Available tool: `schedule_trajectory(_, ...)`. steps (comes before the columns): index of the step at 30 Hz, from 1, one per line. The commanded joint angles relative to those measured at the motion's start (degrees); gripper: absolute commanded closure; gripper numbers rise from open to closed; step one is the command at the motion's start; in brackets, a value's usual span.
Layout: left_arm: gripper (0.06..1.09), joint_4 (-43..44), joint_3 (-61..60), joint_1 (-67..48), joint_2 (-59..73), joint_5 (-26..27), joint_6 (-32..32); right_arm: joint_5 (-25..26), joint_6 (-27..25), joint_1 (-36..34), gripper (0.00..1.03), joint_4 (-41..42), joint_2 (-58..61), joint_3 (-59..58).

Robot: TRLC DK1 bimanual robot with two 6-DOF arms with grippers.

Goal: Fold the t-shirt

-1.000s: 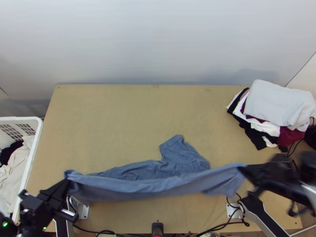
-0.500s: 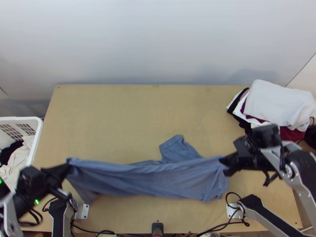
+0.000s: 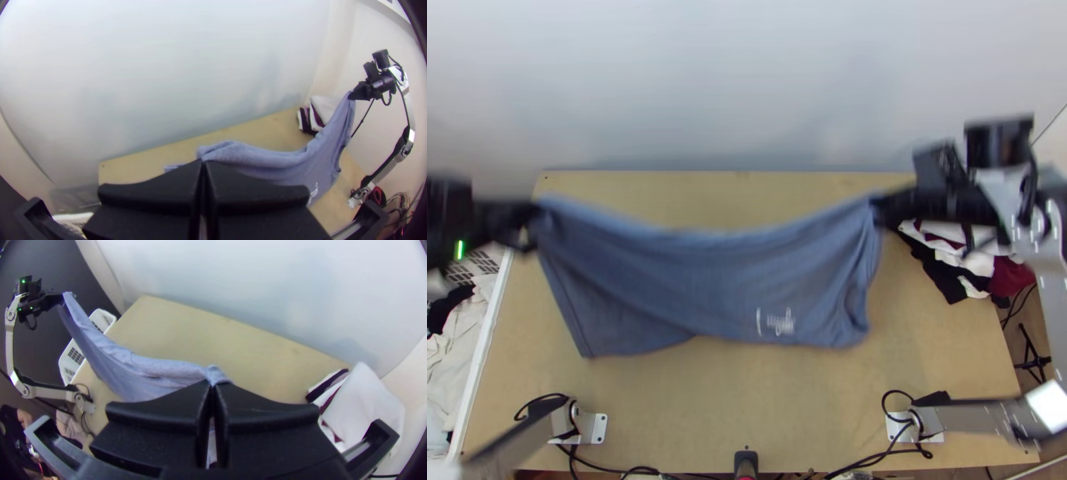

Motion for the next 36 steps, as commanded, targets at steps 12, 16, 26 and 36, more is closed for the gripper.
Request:
schedule_trajectory(12,1.05,4.0,-6.6,-26.9,13.5,-19.7,-10.8,7.3,0.5,-3.5,1.0,8.6,1.4,2.5)
schedule_trajectory(16,1.05,5.4,-27.7,-29.8,-4.0,-20.7,-9.8,3.4,0.4,-2.1,1.0,4.8,-8.8,-13.6)
schedule_trajectory(26,1.05,-6.3,-50.0,-35.9,-21.5,-18.4,-6.9,-1.0,-3.5,3.0,1.0,-0.7,-23.5,-52.3)
schedule_trajectory(36,0.9,-12.7,-47.8,-41.8,-10.1,-13.5,-4.0,-1.1,-5.5,6.6,1.0,-0.6,-20.3,-58.9)
